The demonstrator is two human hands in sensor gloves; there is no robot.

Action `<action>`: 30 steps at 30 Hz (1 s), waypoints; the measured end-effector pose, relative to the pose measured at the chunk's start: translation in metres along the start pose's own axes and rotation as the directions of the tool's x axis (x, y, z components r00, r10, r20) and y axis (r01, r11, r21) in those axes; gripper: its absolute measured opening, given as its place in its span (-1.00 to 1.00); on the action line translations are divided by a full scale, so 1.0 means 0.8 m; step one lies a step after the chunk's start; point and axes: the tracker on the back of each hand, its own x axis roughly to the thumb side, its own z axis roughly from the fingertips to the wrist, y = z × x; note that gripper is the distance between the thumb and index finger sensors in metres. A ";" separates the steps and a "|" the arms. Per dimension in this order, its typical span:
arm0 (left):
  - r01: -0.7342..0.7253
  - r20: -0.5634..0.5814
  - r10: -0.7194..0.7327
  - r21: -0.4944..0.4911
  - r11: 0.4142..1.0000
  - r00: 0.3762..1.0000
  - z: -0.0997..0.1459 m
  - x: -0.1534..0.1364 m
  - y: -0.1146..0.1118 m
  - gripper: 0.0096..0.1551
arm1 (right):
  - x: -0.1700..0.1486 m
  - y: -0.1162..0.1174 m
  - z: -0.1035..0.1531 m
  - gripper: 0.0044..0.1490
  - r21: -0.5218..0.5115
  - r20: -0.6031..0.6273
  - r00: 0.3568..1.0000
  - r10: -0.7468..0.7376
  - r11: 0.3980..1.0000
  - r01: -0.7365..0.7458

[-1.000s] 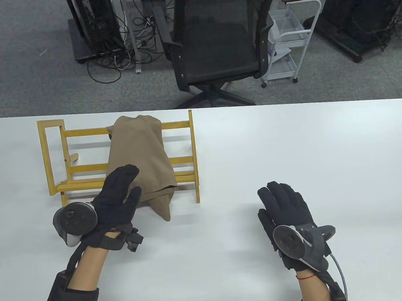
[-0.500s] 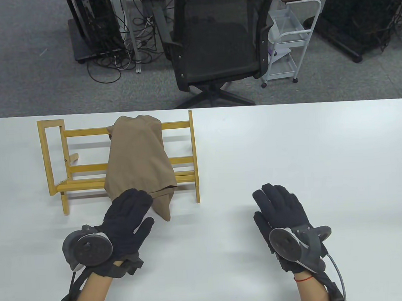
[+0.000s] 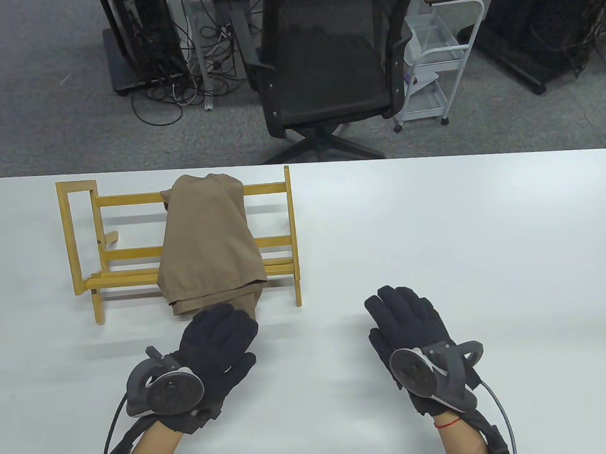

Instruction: Hang shorts on book rack

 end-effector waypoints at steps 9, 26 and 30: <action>-0.026 0.018 0.027 -0.066 0.997 0.999 -0.003 0.002 -0.018 -0.36 | 0.022 0.014 0.001 -0.28 0.061 0.069 0.998 0.006 0.998 -0.010; -0.044 0.036 0.050 -0.141 0.989 0.998 -0.007 0.010 -0.034 -0.36 | 0.040 0.030 0.004 -0.29 0.142 0.128 0.992 0.000 0.990 -0.019; -0.047 0.036 0.053 -0.151 0.987 0.998 -0.008 0.010 -0.035 -0.36 | 0.042 0.030 0.004 -0.29 0.148 0.135 0.991 0.002 0.989 -0.022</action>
